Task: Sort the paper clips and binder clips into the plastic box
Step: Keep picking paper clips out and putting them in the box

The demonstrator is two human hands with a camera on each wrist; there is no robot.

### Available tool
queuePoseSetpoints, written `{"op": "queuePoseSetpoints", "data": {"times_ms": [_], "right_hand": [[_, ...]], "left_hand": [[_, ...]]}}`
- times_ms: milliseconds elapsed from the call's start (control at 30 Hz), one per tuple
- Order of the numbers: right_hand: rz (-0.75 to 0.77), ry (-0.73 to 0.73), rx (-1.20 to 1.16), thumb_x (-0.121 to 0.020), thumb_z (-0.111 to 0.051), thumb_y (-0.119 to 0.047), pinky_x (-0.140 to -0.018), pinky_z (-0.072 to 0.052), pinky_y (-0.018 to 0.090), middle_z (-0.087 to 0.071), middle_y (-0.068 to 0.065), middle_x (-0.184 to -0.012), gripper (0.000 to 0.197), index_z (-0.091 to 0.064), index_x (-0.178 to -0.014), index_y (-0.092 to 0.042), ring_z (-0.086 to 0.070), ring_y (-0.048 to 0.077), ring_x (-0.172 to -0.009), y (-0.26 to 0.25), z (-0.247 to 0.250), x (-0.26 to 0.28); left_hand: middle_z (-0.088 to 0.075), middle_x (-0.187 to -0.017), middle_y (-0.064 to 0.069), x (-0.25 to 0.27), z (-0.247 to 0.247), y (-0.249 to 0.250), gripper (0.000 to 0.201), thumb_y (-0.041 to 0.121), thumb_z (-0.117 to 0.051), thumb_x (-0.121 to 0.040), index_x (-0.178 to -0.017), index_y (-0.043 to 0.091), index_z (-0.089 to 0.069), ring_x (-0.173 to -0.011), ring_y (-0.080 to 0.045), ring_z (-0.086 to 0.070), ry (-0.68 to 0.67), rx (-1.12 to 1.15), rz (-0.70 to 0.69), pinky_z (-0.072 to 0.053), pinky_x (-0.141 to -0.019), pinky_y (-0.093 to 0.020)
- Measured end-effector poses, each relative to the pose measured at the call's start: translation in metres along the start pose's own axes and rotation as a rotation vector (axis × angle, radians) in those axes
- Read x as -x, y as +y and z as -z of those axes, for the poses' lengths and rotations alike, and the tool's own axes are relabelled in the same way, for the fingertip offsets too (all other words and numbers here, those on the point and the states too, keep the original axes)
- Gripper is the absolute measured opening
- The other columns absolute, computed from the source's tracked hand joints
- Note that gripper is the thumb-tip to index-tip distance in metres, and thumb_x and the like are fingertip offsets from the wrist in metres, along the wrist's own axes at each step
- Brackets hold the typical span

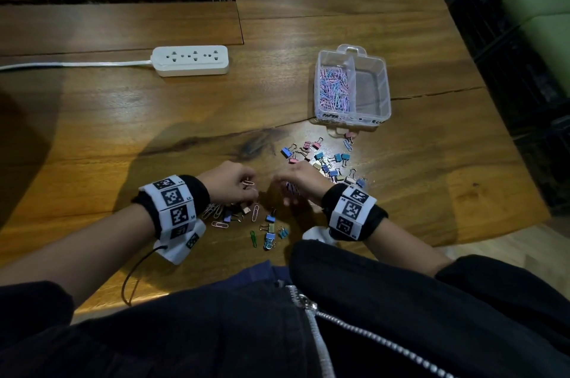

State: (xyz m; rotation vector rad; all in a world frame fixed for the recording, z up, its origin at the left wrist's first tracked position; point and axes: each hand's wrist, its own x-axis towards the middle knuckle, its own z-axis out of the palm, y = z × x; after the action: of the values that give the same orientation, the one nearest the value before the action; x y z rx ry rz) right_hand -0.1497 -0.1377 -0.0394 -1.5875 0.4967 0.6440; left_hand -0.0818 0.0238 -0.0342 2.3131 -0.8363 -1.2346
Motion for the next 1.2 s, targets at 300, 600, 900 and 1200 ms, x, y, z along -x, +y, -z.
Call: {"op": "queuePoseSetpoints", "data": {"times_ms": [300,600,900,1200], "right_hand": [[0.145,0.077,1.056,-0.072,-0.069,-0.042,-0.058,-0.033,0.021,-0.044,-0.006,-0.067,0.045,-0.030,-0.057,-0.024,-0.047,0.015,-0.075,0.008,-0.011,0.011],[0.139,0.098,0.867,-0.075,-0.066,-0.045,-0.051,-0.034,0.021,-0.042,-0.003,-0.057,0.039,-0.045,-0.058,-0.016,-0.040,0.010,-0.053,0.002,0.009,0.019],[0.363,0.009,1.329,-0.069,-0.058,-0.066,-0.063,-0.038,0.025,-0.064,0.006,-0.077,0.059,-0.065,-0.087,-0.010,-0.059,0.023,-0.072,0.022,-0.025,0.026],[0.212,0.271,0.845,-0.083,-0.059,-0.041,-0.051,-0.031,0.021,-0.035,-0.005,-0.050,0.045,-0.036,-0.051,-0.018,-0.033,0.007,-0.045,0.020,0.018,0.027]], "left_hand": [[-0.054,-0.083,-0.004,0.004,0.004,0.008,0.030,0.001,-0.031,-0.095,-0.082,0.017,-0.053,-0.072,-0.021,-0.048,-0.156,0.253,0.012,-0.043,-0.063,-0.030],[-0.063,-0.100,-0.002,0.009,-0.013,0.015,0.017,0.028,-0.046,-0.090,-0.087,0.019,-0.060,-0.079,-0.014,-0.052,0.065,-0.361,-0.092,-0.037,-0.058,-0.024],[-0.056,-0.111,-0.002,-0.005,-0.021,0.027,0.023,0.031,-0.055,-0.087,-0.106,0.018,-0.058,-0.099,-0.022,-0.058,0.008,-0.730,-0.185,-0.045,-0.076,-0.033],[-0.044,-0.072,0.003,-0.008,-0.003,0.021,0.023,0.027,-0.045,-0.091,-0.069,0.019,-0.042,-0.068,-0.016,-0.043,0.087,0.031,-0.067,-0.033,-0.059,-0.024]]}}
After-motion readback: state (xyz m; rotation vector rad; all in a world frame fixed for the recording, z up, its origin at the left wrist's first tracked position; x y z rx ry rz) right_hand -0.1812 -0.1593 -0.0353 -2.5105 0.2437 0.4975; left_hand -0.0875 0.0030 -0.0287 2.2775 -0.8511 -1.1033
